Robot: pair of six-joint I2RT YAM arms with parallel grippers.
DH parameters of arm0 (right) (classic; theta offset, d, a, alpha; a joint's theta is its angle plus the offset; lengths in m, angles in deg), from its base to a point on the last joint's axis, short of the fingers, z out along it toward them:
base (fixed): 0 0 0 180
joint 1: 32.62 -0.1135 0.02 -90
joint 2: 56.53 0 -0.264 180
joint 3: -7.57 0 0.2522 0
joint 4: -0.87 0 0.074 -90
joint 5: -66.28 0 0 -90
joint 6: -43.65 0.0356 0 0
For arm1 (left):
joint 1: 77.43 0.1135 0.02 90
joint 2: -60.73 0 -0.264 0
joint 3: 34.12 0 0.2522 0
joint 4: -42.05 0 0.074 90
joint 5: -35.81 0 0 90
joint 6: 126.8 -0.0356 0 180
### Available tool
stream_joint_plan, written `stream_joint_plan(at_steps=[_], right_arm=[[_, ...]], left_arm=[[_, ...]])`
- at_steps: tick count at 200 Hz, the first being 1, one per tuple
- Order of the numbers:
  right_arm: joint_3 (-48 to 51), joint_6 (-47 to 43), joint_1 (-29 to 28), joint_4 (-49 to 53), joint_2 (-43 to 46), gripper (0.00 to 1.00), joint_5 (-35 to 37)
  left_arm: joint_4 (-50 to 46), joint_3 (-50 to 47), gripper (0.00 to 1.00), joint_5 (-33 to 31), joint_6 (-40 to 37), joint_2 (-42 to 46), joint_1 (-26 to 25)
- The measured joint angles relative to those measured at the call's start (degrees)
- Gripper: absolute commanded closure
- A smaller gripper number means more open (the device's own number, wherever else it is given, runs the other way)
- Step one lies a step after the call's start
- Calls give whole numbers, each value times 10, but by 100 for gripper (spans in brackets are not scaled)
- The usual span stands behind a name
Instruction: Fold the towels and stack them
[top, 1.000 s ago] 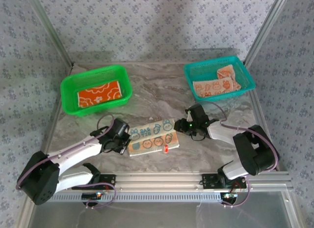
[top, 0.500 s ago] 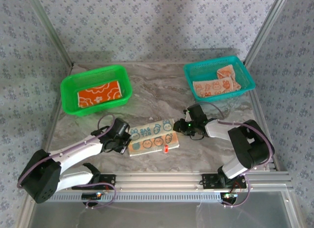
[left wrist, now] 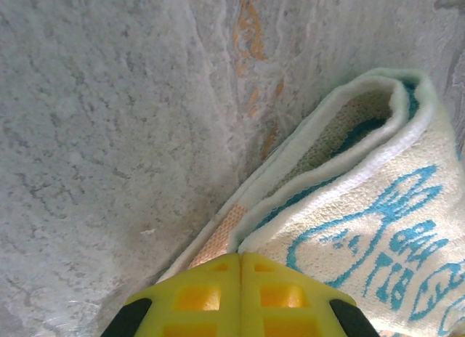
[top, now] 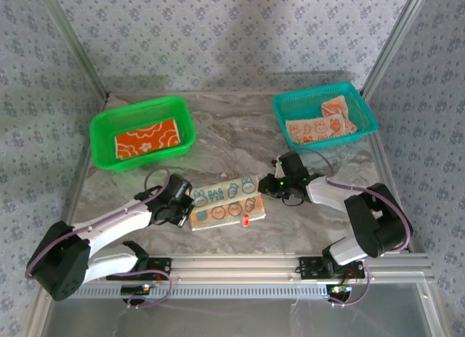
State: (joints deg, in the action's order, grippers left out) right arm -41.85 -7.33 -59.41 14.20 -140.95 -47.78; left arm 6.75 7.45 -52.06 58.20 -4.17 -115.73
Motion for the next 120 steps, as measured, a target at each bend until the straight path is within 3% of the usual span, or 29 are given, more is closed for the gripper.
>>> stream_joint_plan(at_steps=[33, 120], right_arm=[[-4, -11, 4, 10, 0, 100, 2], [-5, -9, 4, 24, 17, 100, 1]], left_arm=[[0, 3, 100, 0, -8, 0, 1], [-17, 13, 100, 0, -18, 16, 4]])
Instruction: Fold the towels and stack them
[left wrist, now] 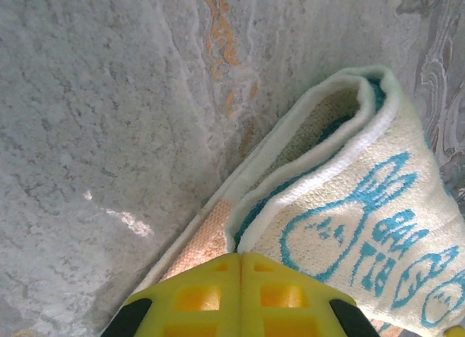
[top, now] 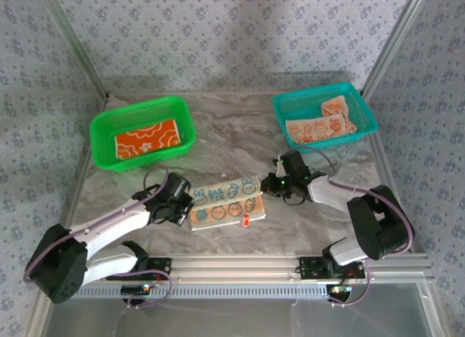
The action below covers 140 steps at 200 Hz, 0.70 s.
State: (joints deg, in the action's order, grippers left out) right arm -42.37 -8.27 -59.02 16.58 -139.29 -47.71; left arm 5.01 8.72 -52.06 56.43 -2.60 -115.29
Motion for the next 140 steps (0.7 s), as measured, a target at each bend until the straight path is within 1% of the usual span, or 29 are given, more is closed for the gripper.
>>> stream_joint_plan(at_steps=[42, 86, 140], right_arm=[[-7, 3, 0, 28, 58, 100, -1], [-8, 11, -2, 65, 105, 100, -5], [-4, 26, -28, 97, 162, 100, -4]], left_arm=[[-36, 33, 100, -2, -12, 30, 0], [-68, 38, 100, -2, -13, 68, -1], [-103, 38, 100, -9, -12, 111, -21]])
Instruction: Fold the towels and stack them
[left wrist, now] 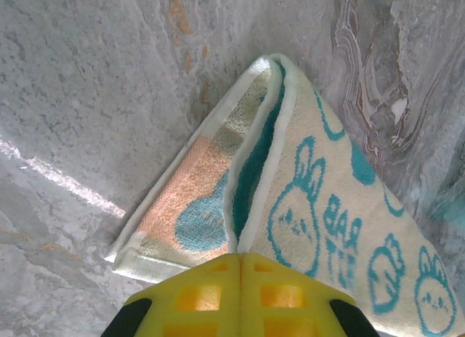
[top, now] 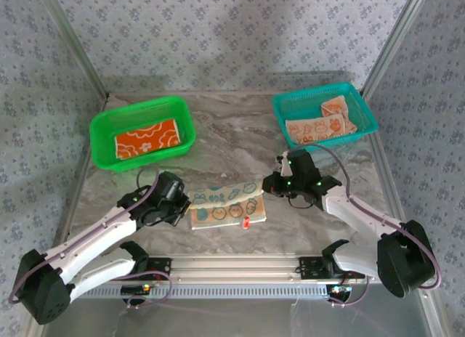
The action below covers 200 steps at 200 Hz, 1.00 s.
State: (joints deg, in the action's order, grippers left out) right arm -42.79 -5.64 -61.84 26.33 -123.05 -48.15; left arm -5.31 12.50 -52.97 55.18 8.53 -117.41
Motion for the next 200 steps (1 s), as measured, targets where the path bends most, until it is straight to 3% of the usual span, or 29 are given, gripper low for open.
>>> stream_joint_plan(at_steps=[89, 200], right_arm=[[87, 17, -27, 2, 17, 100, 15], [93, 25, -35, 34, 83, 100, 31]], left_arm=[[19, -68, 100, -6, 23, 2, -45], [-7, -39, 100, -21, 33, 55, -66]])
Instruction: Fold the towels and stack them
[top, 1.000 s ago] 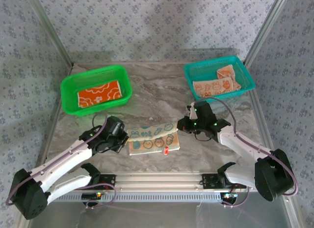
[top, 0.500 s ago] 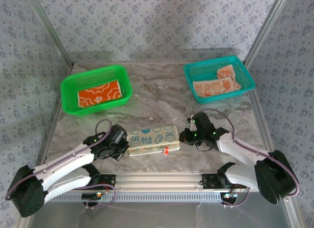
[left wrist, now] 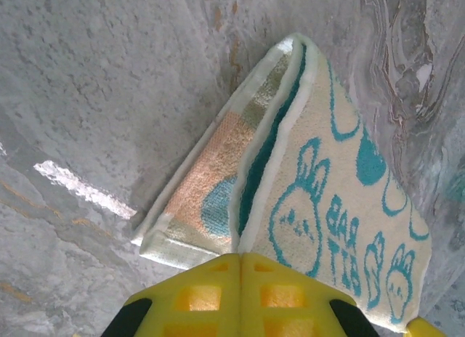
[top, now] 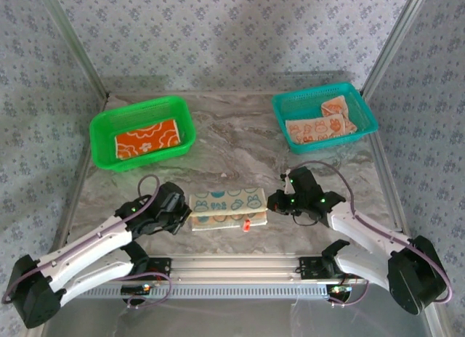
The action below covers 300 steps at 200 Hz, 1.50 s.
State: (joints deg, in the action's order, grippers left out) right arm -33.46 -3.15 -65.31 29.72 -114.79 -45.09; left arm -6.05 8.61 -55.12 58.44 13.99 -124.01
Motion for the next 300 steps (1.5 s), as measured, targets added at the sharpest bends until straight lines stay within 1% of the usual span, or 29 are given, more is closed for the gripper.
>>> stream_joint_plan(at_steps=[47, 89, 137, 195, 225, 271, 300], right_arm=[[11, 10, -7, 0, 7, 100, 6], [47, 16, -19, -6, 7, 100, 10], [61, 16, -29, -17, -7, 100, 11], [69, 16, -40, -29, -18, 100, 12], [65, 16, -43, -16, 0, 100, 19], [34, 17, -46, 19, 46, 100, 31], [33, 26, -57, 35, 60, 100, 37]], left_arm=[[-6, 0, 100, -2, 21, 3, -32], [2, -35, 100, -1, 45, 5, -52], [20, -60, 100, 5, 60, -7, -67], [45, -96, 100, 9, 68, -6, -68], [31, -87, 100, 3, 68, 13, -68], [-15, -29, 100, -14, 62, 47, -68], [-34, -24, 100, -14, 62, 51, -68]])
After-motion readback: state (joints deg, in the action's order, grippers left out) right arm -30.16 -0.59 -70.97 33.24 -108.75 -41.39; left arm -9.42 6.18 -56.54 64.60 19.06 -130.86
